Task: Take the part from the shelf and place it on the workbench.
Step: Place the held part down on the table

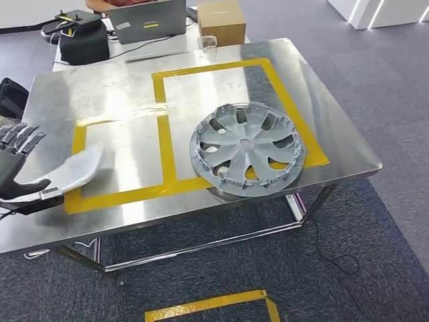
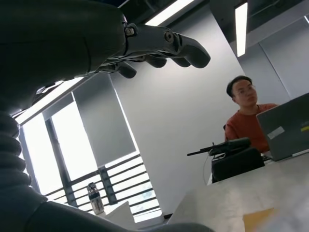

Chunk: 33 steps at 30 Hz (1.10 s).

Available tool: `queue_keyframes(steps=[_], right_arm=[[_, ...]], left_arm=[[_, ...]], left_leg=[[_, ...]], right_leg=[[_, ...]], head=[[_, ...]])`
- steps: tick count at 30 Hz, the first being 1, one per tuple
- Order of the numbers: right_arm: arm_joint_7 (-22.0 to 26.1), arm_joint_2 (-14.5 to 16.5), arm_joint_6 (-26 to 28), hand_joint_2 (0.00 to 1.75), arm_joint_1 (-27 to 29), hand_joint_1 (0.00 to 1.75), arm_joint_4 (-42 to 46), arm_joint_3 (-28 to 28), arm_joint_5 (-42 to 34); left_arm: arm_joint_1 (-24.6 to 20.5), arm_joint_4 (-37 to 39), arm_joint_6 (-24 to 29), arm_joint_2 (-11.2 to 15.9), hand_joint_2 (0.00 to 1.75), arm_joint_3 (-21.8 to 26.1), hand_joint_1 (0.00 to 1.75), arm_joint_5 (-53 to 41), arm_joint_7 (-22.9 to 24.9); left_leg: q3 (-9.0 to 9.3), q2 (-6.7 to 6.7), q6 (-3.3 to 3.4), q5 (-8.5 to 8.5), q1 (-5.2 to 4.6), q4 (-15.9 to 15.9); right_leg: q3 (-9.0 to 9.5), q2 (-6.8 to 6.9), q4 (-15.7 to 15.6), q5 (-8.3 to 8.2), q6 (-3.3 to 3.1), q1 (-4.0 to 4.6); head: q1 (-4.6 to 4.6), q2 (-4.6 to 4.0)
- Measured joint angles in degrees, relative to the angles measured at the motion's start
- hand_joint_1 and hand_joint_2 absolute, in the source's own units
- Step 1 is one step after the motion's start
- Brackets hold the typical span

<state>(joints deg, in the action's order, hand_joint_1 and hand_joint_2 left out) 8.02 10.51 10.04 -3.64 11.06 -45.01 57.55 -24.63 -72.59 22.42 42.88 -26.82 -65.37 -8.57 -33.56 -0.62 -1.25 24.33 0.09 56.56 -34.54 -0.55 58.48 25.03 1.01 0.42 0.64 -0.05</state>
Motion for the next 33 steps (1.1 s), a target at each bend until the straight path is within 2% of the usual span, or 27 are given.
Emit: queue_keyframes(steps=[1, 3, 5, 6, 7, 8, 9, 11, 12, 13, 16, 17, 18, 21, 22, 23, 24, 27, 28, 29, 31, 32, 33], right_arm=[[-0.02, 0.00, -0.01, 0.00, 0.04, 0.00, 0.00, -0.01, 0.03], [-0.01, 0.00, -0.02, 0.00, -0.04, 0.00, 0.00, -0.01, 0.05], [0.02, 0.00, -0.03, 0.00, -0.06, 0.00, 0.00, -0.01, 0.09], [0.02, 0.00, -0.02, 0.00, 0.00, 0.00, 0.00, -0.01, 0.11], [0.02, 0.00, 0.00, 0.00, 0.08, 0.00, 0.00, -0.01, 0.13], [0.02, 0.00, 0.02, 0.00, 0.13, 0.00, 0.00, -0.01, 0.14], [0.02, 0.00, 0.04, 0.00, 0.16, 0.00, 0.00, -0.01, 0.15], [0.02, -0.02, 0.08, 0.00, 0.12, 0.00, 0.01, -0.01, 0.15], [0.02, -0.03, 0.10, 0.00, 0.08, 0.00, 0.01, -0.01, 0.15], [0.02, -0.04, 0.13, 0.00, 0.06, 0.00, 0.02, -0.01, 0.15], [0.01, -0.05, 0.19, 0.00, 0.19, 0.00, 0.01, -0.01, 0.14], [0.01, -0.06, 0.20, 0.00, 0.24, 0.00, 0.00, -0.01, 0.13], [0.00, -0.07, 0.21, 0.00, 0.25, 0.00, 0.00, -0.01, 0.13], [-0.02, -0.06, 0.21, 0.00, 0.14, 0.00, 0.00, -0.01, 0.13], [-0.03, -0.06, 0.21, 0.00, 0.13, 0.00, 0.00, -0.01, 0.13], [-0.05, -0.06, 0.21, 0.00, 0.13, 0.00, 0.00, -0.01, 0.13], [-0.06, -0.06, 0.21, 0.00, 0.12, 0.00, 0.00, -0.01, 0.13], [-0.06, -0.07, 0.23, 0.00, -0.16, 0.00, 0.02, -0.01, 0.13], [-0.05, -0.07, 0.25, 0.00, -0.26, 0.00, 0.02, -0.01, 0.13], [-0.05, -0.07, 0.26, 0.00, -0.32, 0.00, 0.02, -0.01, 0.13], [-0.05, -0.07, 0.29, 0.00, -0.24, 0.00, 0.02, -0.02, 0.13], [-0.06, -0.07, 0.30, 0.00, -0.20, 0.00, 0.01, -0.02, 0.13], [-0.07, -0.07, 0.31, 0.00, -0.18, 0.00, 0.01, -0.03, 0.13]], left_arm=[[0.13, -0.12, 0.23, 0.06, 0.00, 0.15, 0.00, 0.05, 0.03], [0.26, -0.30, 0.69, 0.24, 0.00, 0.62, 0.00, 0.11, 0.11], [0.67, -0.35, 1.09, 0.31, 0.00, 0.90, 0.00, 0.14, 0.17], [1.05, -0.36, 1.24, 0.31, 0.00, 0.96, 0.00, 0.13, 0.22], [1.51, -0.37, 1.40, 0.31, 0.00, 1.05, 0.00, 0.13, 0.32], [1.90, -0.38, 1.59, 0.31, 0.00, 1.23, 0.00, 0.13, 0.49], [2.19, -0.38, 1.76, 0.31, 0.00, 1.56, 0.00, 0.15, 0.70], [2.51, -0.42, 2.15, 0.28, 0.00, 2.44, 0.00, 0.29, 1.05], [2.67, -0.46, 2.33, 0.26, 0.00, 2.88, 0.00, 0.42, 1.13], [2.91, -0.50, 2.48, 0.24, 0.00, 3.23, 0.00, 0.54, 1.16], [3.81, -0.57, 2.67, 0.24, 0.00, 3.81, 0.00, 0.80, 1.16], [4.00, -0.60, 2.71, 0.26, 0.00, 4.00, 0.00, 0.88, 1.16], [4.13, -0.62, 2.74, 0.28, 0.00, 4.23, 0.00, 0.95, 1.15], [4.72, -0.68, 2.78, 0.32, 0.00, 4.89, 0.00, 1.15, 1.01], [4.96, -0.68, 2.78, 0.31, 0.00, 5.01, 0.00, 1.20, 0.96], [5.18, -0.68, 2.78, 0.31, 0.00, 5.09, 0.00, 1.22, 0.95], [5.34, -0.68, 2.78, 0.32, 0.00, 5.19, 0.00, 1.25, 0.94], [5.55, -0.73, 2.78, 0.43, 0.00, 5.59, 0.00, 1.32, 0.94], [5.58, -0.77, 2.79, 0.50, 0.00, 5.71, 0.00, 1.33, 0.93], [5.62, -0.81, 2.80, 0.57, 0.00, 5.80, 0.00, 1.33, 0.93], [5.70, -0.85, 2.82, 0.70, 0.00, 5.89, 0.00, 1.33, 0.92], [5.76, -0.85, 2.82, 0.77, 0.00, 5.95, 0.00, 1.33, 0.92], [5.79, -0.85, 2.82, 0.84, 0.00, 6.02, 0.00, 1.34, 0.92]], left_leg=[[-0.01, 0.01, -0.29, 0.19, 0.06, 0.11], [-1.46, 0.05, -0.95, 2.40, 0.15, 3.32], [-5.10, 0.10, -1.53, 6.16, 0.32, 10.91], [-6.84, 0.11, -1.71, 7.35, 0.43, 14.37], [-7.90, 0.12, -1.84, 7.59, 0.54, 16.35], [-7.91, 0.13, -1.92, 6.77, 0.65, 16.16], [-6.80, 0.16, -2.01, 5.06, 0.77, 13.83], [-2.77, 0.26, -2.30, 1.38, 1.01, 6.01], [-1.21, 0.19, -2.13, 0.32, 1.05, 2.92], [-0.36, 0.11, -1.87, -0.11, 1.02, 1.13], [-0.61, -0.03, -0.41, -0.42, 0.88, 0.60], [-0.79, 0.03, 0.04, -0.66, 0.91, 0.55], [-1.02, 0.10, 0.46, -0.92, 0.97, 0.49], [-2.04, 0.21, 1.25, -1.70, 0.82, 0.48], [-2.48, 0.23, 1.34, -2.04, 0.71, 0.49], [-2.93, 0.24, 1.36, -2.40, 0.60, 0.49], [-3.38, 0.23, 1.32, -2.77, 0.51, 0.49], [-4.47, 0.15, 0.80, -4.02, 0.35, 0.49], [-4.62, 0.14, 0.49, -4.49, 0.36, 0.46], [-4.69, 0.14, 0.13, -4.98, 0.39, 0.35], [-4.75, 0.11, -0.60, -5.78, 0.57, -0.01], [-5.00, 0.12, -0.94, -5.24, 0.64, 0.18], [-5.52, 0.13, -1.25, -3.54, 0.70, 1.38]], right_leg=[[0.07, -0.02, -0.16, -0.10, -0.25, -0.11], [0.26, 0.01, -0.57, -0.33, -0.68, -0.43], [0.29, 0.02, -0.69, -0.37, -0.85, -0.53], [0.29, 0.03, -0.68, -0.37, -0.86, -0.56], [0.29, 0.04, -0.65, -0.39, -0.85, -0.58], [0.29, 0.04, -0.60, -0.43, -0.81, -0.63], [0.30, 0.04, -0.51, -0.46, -0.72, -0.70], [0.18, -0.03, -0.11, -0.37, -0.26, -0.75], [0.02, -0.11, 0.13, -0.32, 0.07, -0.70], [-0.15, -0.18, 0.29, -0.33, 0.42, -0.62], [-0.59, -0.25, 0.25, -0.45, 1.38, -0.63], [-0.97, -0.16, 0.93, 0.37, 1.69, -0.67], [-1.72, -0.06, 2.68, 1.95, 1.93, -0.69], [-5.31, 0.10, 13.11, 8.62, 2.26, -0.69], [-5.83, 0.10, 15.53, 9.68, 2.22, -0.67], [-5.37, 0.10, 15.99, 9.74, 2.09, -0.63], [-3.71, 0.09, 14.06, 8.83, 1.85, -0.56], [4.12, 0.06, 2.60, 5.71, 0.97, -0.15], [5.34, 0.03, 0.41, 5.27, 0.81, 0.00], [5.62, -0.01, -0.44, 5.07, 0.67, 0.17], [4.88, 0.03, -0.55, 4.10, 0.06, 0.21], [4.68, 0.11, -0.73, 3.51, -0.40, 0.14], [4.32, 0.20, -0.97, 2.77, -0.85, 0.02]], head=[[0.00, 0.01], [0.11, 0.01], [0.19, 0.00], [0.18, 0.00], [0.19, -0.01], [0.19, 0.00], [0.18, 0.00], [0.22, 0.01], [0.22, 0.01], [0.23, 0.01], [0.19, 0.01], [0.11, 0.01], [0.02, 0.01], [-0.15, 0.01], [-0.14, 0.01], [-0.14, 0.00], [-0.13, 0.00], [-0.09, 0.01], [-0.10, 0.00], [-0.08, 0.00], [-0.11, 0.01], [-0.04, 0.01], [-0.01, 0.00]])
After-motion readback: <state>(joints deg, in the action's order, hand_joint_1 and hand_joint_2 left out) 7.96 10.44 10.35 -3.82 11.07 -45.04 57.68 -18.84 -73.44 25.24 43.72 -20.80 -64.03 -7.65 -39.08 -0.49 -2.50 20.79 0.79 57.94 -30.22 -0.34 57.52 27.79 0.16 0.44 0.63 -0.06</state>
